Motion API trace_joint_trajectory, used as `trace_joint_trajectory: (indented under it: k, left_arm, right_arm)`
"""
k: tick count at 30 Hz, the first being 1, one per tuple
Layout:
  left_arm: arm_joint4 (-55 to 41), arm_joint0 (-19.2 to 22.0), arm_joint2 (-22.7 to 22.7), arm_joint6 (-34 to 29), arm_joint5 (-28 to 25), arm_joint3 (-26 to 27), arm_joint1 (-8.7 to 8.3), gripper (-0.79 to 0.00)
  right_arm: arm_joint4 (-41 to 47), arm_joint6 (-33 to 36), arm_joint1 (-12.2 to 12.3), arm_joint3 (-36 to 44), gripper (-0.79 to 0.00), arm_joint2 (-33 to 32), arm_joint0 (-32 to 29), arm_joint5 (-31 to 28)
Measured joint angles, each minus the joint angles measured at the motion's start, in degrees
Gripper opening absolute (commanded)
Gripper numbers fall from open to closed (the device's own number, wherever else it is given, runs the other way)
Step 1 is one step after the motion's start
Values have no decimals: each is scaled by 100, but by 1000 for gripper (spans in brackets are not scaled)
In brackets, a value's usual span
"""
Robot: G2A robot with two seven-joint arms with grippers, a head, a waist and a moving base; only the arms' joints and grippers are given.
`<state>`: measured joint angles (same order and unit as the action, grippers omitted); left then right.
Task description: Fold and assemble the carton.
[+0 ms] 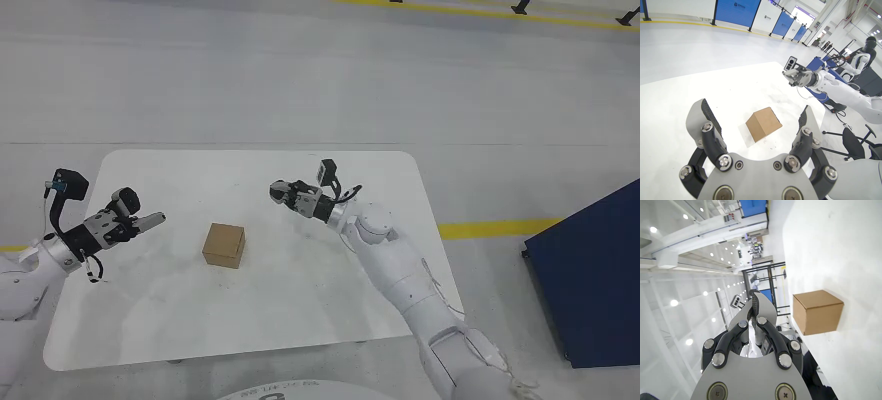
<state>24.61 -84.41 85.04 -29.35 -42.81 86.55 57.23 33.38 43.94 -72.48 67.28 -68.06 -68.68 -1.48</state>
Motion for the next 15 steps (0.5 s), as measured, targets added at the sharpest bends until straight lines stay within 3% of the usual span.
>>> trace_joint_trajectory:
  k: [1, 8, 13, 15]
  left_arm:
    - [0, 0, 0, 0, 0, 0, 0, 0]
    - [0, 0, 0, 0, 0, 0, 0, 0]
    - [0, 0, 0, 0, 0, 0, 0, -1]
    - [0, 0, 0, 0, 0, 0, 0, -1]
  right_arm:
    - [114, 7, 2, -33, -736, -57, 48, 69]
    - [148, 8, 2, -49, -301, -68, 71, 125]
    - [148, 8, 2, -49, -84, -68, 71, 124]
    - [148, 8, 2, -49, -41, -68, 71, 124]
